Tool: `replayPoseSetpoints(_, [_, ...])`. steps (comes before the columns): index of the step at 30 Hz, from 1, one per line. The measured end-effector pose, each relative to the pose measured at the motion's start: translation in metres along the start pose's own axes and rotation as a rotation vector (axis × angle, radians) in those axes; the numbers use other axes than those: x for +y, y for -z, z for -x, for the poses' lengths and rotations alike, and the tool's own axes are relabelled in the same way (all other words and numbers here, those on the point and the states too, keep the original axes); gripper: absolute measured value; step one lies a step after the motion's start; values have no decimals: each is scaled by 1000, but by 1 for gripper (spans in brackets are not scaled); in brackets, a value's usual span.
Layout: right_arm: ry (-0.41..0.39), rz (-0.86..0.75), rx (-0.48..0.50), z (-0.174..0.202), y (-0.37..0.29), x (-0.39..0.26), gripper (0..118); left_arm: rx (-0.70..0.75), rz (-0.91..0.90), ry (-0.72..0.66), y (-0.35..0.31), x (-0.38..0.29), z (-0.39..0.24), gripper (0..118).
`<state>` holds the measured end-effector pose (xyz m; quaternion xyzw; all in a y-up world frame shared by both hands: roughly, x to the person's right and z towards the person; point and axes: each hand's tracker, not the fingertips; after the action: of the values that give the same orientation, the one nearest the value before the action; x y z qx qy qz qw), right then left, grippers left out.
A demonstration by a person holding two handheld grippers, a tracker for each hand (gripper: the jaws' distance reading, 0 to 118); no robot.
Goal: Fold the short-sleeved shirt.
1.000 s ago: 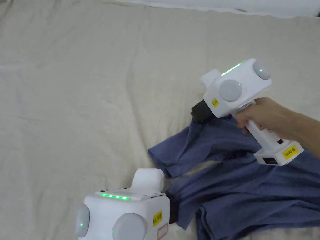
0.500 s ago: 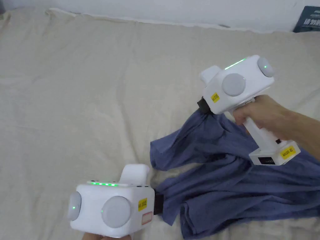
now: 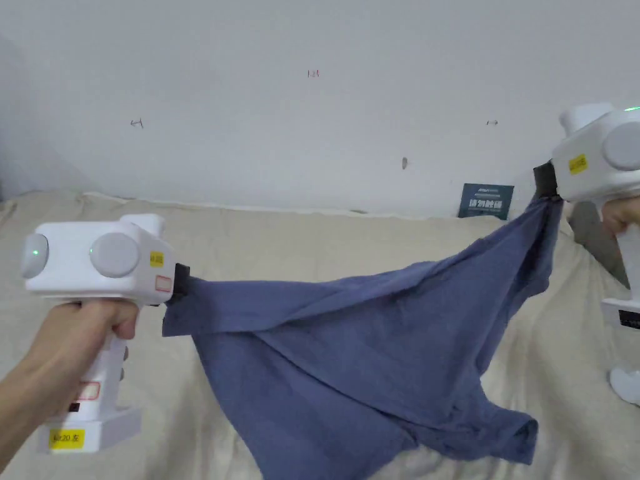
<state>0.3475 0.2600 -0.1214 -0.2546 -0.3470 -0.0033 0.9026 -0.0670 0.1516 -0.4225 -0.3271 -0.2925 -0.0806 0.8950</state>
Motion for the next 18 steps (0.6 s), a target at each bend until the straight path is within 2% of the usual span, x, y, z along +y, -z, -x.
replayPoseSetpoints(3, [78,-64,-66,-40,-40,3,4,26,-62,8,-34,43,2,4])
replayPoseSetpoints(5, [137,-92,-66,-56,-58,4,4,30,-89,34,-55,66,0,4])
replayPoseSetpoints(8, [193,-136,-56,-67,-80,6,4,-22,-140,-18,-85,98,2,4])
replayPoseSetpoints(9, [175,-128,-55,-64,-85,9,4,-55,-148,-65,-95,107,1,4])
replayPoseSetpoints(12, [132,-167,-87,-58,-99,18,4,-49,-183,-58,-119,124,0,4])
replayPoseSetpoints(18, [127,-244,-114,-50,-120,44,4,-10,-217,-61,-145,145,2,4])
